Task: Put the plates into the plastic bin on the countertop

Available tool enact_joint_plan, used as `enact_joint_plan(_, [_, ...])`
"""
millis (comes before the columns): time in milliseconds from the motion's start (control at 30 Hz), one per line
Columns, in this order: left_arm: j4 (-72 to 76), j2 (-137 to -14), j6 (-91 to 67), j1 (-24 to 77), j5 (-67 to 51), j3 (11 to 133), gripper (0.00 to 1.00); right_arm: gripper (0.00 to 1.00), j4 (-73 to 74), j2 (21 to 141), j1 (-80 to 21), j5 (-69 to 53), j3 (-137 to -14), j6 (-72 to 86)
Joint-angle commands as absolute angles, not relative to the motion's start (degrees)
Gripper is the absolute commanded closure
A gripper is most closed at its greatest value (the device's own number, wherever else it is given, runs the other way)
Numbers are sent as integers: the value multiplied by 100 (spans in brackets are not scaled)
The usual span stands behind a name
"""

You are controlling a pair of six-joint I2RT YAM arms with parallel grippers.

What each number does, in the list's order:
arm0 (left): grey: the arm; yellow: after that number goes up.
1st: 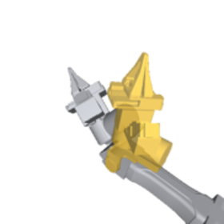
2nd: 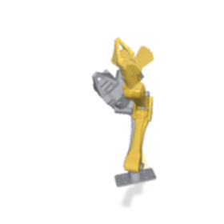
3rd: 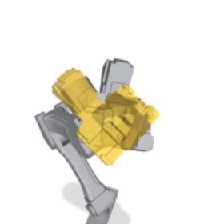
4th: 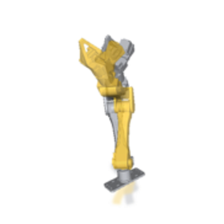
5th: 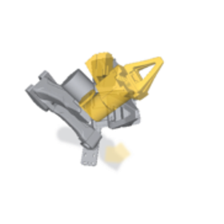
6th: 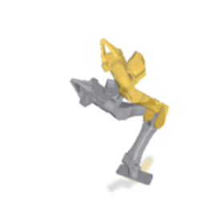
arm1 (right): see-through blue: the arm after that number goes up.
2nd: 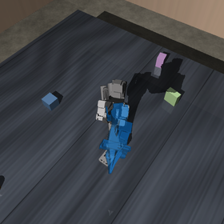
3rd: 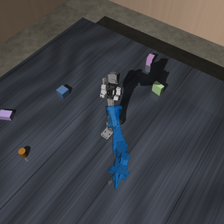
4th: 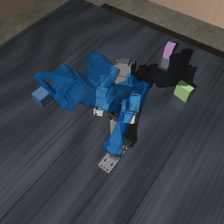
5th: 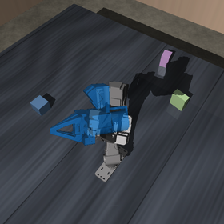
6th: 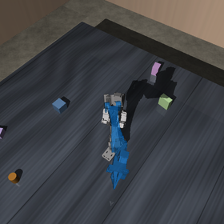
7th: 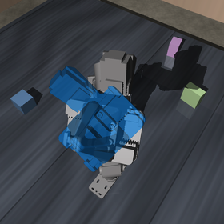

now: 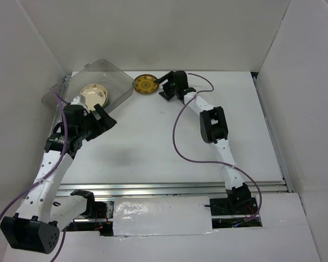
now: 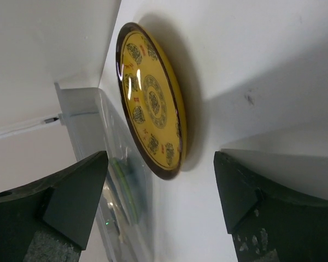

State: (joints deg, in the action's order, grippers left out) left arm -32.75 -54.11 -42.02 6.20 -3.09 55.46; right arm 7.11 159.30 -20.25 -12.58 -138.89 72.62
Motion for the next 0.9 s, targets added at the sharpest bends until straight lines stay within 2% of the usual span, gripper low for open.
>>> enact_joint_plan(0, [-2202,-5475,-4166,747,-588,5363,1,12,469,14948,-2180,-389,-12359,7163])
enact_joint_plan(133, [-1136,-6465,-4402,1063,-957,5405,1,0,-174,13319,-1829,226,-9753,7505])
enact_joint_plan(167, [-908,-6704,-4499,1142,-932,5414,1,0,-489,12463,-1680,603,-8572,7541])
enact_joint_plan(333, [640,-8285,-4887,1932,199,5764,1,0,-502,10244,-1258,800,-6315,6875])
enact_joint_plan(367, [702,-8932,-4826,2195,855,6218,1,0,-518,9987,-1170,608,-6058,6743])
enact_joint_plan(433, [642,-9673,-4440,2520,1456,7200,1,0,-703,9277,-1012,274,-5409,6252])
enact_joint_plan(467, [528,-10512,-4108,2592,1798,7642,1,0,-721,9064,-976,90,-5223,6145])
enact_joint_plan(567, [-322,-11981,-3806,2777,2152,9382,1,0,-633,8202,-774,-167,-4677,5740])
enact_joint_plan(600, [-908,-12319,-3849,2803,2336,10213,1,0,-607,7809,-686,-280,-4441,5583])
enact_joint_plan(700, [-1117,-13024,-3938,2900,2364,10862,1,0,-694,7140,-396,-718,-4010,5415])
enact_joint_plan(767, [-1115,-13340,-3474,3111,2757,11370,1,0,-843,6935,-291,-1035,-3833,5344])
enact_joint_plan(867, [-1790,-14332,-2034,3392,3382,13108,1,0,-678,6689,-44,-1651,-3771,5090])
